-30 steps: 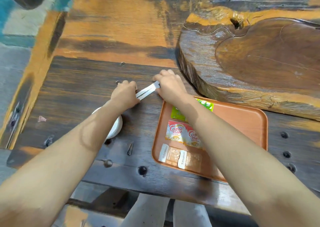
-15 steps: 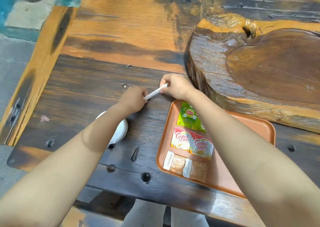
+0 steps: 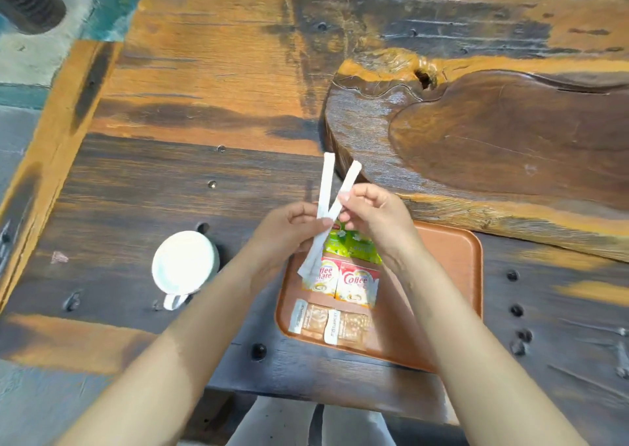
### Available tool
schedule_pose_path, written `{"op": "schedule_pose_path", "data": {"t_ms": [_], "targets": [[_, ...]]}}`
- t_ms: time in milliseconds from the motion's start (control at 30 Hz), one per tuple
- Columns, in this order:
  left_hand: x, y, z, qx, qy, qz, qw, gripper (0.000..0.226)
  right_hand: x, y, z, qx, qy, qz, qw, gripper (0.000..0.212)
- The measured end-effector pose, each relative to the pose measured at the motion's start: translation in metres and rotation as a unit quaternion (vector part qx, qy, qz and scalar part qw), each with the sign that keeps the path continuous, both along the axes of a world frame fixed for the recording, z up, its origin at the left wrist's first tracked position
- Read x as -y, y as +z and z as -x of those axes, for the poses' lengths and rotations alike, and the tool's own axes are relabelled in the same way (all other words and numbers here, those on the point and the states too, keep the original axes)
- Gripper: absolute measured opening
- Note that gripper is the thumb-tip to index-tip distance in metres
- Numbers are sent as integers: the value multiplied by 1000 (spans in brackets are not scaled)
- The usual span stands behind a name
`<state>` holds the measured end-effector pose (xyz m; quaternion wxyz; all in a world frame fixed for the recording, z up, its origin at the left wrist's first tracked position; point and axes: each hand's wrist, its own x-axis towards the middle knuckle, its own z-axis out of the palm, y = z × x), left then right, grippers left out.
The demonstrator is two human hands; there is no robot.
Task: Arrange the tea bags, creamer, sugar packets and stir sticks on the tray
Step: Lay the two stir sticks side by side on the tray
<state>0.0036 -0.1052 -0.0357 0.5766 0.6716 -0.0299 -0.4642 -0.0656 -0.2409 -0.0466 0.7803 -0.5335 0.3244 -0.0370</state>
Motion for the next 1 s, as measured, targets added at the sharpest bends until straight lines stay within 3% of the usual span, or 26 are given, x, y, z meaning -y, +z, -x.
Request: {"op": "schedule_pose_path", "data": {"t_ms": [133,233,367,533,667,800,1000], "targets": [[1,-2,24,-8,13,-7,1000,11,25,-3,53,-21,-91,-3,996,16],[-4,-2,36,-27,40,-9,999,12,37,-13,92,-63,-106,12,992,17],[-12,0,51,-67,76,-14,995,7,44,-32,125,-139,-81,44,986,21],[-15,-5,68,-65,121,-95,986,13,38,-55,137,-219,-1,138,966,25],[-10,-4,80,-66,133,-99,984,15,32,-64,134,-232,38,219,947,9],[-6,1,87,-51,141,-90,985,13,31,-65,131,-231,44,298,925,8],[-9,4,92,-39,147,-95,984,13,35,-65,123,-235,47,316,918,11]]}}
